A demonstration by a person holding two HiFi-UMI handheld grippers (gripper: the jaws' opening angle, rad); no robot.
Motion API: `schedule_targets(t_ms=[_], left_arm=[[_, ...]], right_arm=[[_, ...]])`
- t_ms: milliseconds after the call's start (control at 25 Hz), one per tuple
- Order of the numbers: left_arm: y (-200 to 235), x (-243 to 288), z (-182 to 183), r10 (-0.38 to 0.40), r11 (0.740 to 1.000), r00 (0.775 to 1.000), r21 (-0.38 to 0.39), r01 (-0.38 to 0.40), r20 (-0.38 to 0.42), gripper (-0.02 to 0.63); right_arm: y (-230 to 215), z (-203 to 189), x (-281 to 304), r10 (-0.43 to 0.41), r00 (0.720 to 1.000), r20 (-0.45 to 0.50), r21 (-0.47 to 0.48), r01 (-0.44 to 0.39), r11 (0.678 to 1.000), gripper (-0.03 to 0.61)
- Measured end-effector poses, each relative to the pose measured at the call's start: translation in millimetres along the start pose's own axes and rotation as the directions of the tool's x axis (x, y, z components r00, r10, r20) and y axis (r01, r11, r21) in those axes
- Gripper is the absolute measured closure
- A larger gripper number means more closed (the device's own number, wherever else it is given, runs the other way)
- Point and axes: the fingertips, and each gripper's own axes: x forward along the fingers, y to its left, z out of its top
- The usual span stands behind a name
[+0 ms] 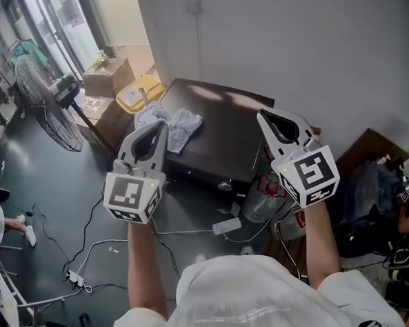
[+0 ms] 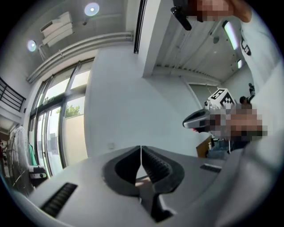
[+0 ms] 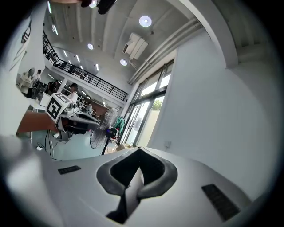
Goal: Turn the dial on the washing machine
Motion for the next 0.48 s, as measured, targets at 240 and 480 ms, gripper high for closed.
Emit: schedule_targets(t_ms=[240,480], left_arm=[[4.2,-2.9,3.2,0.01,1.0,1.0,0.009,-0.01,0.012,0.592],[7.6,1.1,-5.3,0.008,1.0,1.0,0.007,-0.008,-0.002,0.592]], right_arm=[[-0.9,-2.2,5.1,0.0,1.0,-0.005,-0.012,0.0,1.0,0.565],[4.3,-14.1,10.5,0.01,1.0,-0.026,-0.024,-0.011,1.0,0.565]])
